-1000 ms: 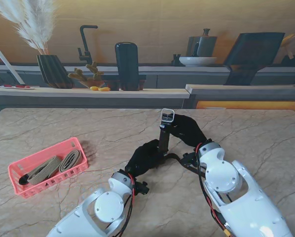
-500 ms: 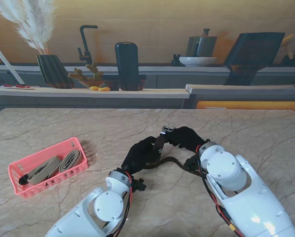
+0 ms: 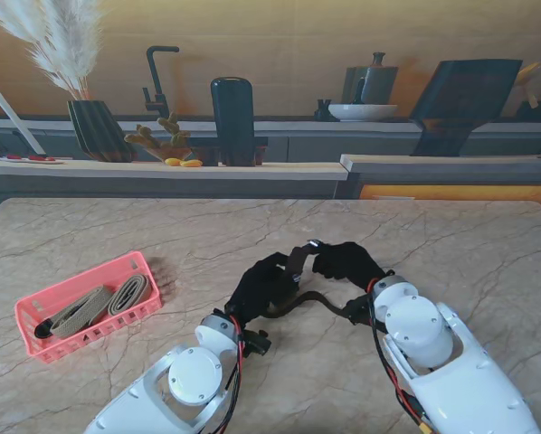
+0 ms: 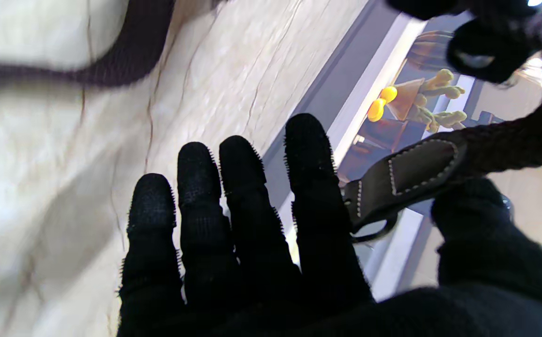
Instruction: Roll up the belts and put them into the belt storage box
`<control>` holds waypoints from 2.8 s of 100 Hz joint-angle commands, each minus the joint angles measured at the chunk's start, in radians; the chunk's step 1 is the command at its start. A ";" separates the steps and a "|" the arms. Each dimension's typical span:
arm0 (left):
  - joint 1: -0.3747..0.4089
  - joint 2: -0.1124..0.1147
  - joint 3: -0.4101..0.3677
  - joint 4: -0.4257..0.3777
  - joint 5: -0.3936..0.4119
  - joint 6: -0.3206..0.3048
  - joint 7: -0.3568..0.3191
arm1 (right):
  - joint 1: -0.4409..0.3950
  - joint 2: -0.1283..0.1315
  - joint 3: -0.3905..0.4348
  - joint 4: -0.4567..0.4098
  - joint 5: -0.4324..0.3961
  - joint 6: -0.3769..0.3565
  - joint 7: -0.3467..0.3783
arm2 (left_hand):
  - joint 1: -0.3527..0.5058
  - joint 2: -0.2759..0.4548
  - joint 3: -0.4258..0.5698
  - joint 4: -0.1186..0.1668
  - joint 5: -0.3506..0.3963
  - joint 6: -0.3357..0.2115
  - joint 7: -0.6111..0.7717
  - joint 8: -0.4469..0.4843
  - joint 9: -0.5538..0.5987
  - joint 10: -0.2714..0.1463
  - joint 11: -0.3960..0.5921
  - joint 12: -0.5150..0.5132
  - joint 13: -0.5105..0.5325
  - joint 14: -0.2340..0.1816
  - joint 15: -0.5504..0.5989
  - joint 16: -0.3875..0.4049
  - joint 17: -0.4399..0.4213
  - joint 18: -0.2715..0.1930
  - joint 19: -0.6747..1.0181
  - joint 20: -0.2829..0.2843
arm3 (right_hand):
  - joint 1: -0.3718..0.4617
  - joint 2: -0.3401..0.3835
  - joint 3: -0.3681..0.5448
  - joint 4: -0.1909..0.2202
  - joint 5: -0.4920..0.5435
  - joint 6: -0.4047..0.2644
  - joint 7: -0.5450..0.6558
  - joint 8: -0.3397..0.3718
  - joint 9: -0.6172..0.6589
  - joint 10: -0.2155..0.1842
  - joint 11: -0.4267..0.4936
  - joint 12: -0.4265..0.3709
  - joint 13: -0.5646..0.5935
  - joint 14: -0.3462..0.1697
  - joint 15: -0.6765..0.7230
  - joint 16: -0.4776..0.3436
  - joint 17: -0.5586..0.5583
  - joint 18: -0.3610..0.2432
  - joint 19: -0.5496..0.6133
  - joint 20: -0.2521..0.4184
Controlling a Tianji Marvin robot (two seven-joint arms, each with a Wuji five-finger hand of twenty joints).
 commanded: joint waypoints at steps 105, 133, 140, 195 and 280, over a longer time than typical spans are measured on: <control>0.014 -0.004 -0.042 -0.005 0.097 0.019 0.086 | -0.045 0.017 0.028 0.014 -0.072 -0.328 0.038 | 0.081 0.053 -0.001 0.001 -0.004 -0.106 0.087 0.063 -0.001 -0.018 0.025 0.037 -0.018 -0.020 -0.014 0.036 -0.043 0.000 -0.014 0.045 | 0.051 -0.211 0.110 0.062 -0.354 -0.129 -0.184 0.056 -0.137 -0.071 -0.038 0.017 0.077 -0.086 0.017 0.047 0.053 -0.040 0.024 0.054; -0.012 -0.008 -0.006 0.027 0.115 0.017 0.080 | -0.048 -0.009 -0.023 0.063 -0.319 -0.474 -0.206 | 0.081 0.058 -0.003 0.003 -0.009 -0.106 0.087 0.059 -0.010 -0.016 0.028 0.037 -0.030 -0.018 -0.011 0.034 -0.054 0.001 -0.010 0.049 | 0.069 -0.437 0.294 0.046 -0.522 -0.067 -0.176 -0.064 -0.319 -0.088 -0.084 -0.038 0.057 -0.124 -0.136 -0.063 0.097 -0.076 -0.032 -0.023; -0.018 -0.007 0.002 0.034 0.119 0.012 0.074 | -0.045 -0.009 -0.036 0.070 -0.347 -0.482 -0.222 | 0.081 0.059 -0.002 0.004 -0.010 -0.106 0.087 0.059 -0.012 -0.016 0.029 0.037 -0.032 -0.018 -0.011 0.033 -0.056 0.001 -0.011 0.049 | 0.076 -0.445 0.297 0.033 -0.530 -0.047 -0.184 -0.074 -0.337 -0.081 -0.085 -0.040 0.050 -0.124 -0.145 -0.068 0.099 -0.078 -0.036 -0.029; -0.038 -0.007 0.021 0.060 0.155 0.009 0.075 | -0.019 -0.017 -0.102 0.076 -0.344 -0.409 -0.234 | 0.081 0.064 0.000 0.005 -0.017 -0.101 0.086 0.053 -0.022 -0.012 0.029 0.032 -0.043 -0.015 -0.012 0.025 -0.065 0.000 -0.013 0.045 | 0.101 -0.252 0.327 0.004 -0.205 -0.037 -0.103 -0.085 -0.041 -0.052 0.000 -0.032 0.244 -0.073 0.039 0.012 0.188 -0.038 0.122 -0.018; -0.055 -0.003 0.030 0.077 0.128 0.028 0.030 | -0.026 -0.030 -0.088 0.041 -0.400 -0.484 -0.339 | -0.137 -0.092 0.236 -0.022 0.024 -0.085 0.016 -0.066 0.007 -0.013 -0.017 -0.007 -0.049 0.002 -0.027 -0.007 -0.080 0.010 -0.011 0.035 | 0.383 -0.287 0.423 -0.091 -0.134 -0.321 0.325 -0.380 0.218 -0.190 -0.036 -0.041 0.267 -0.154 0.045 0.016 0.166 -0.042 0.135 -0.052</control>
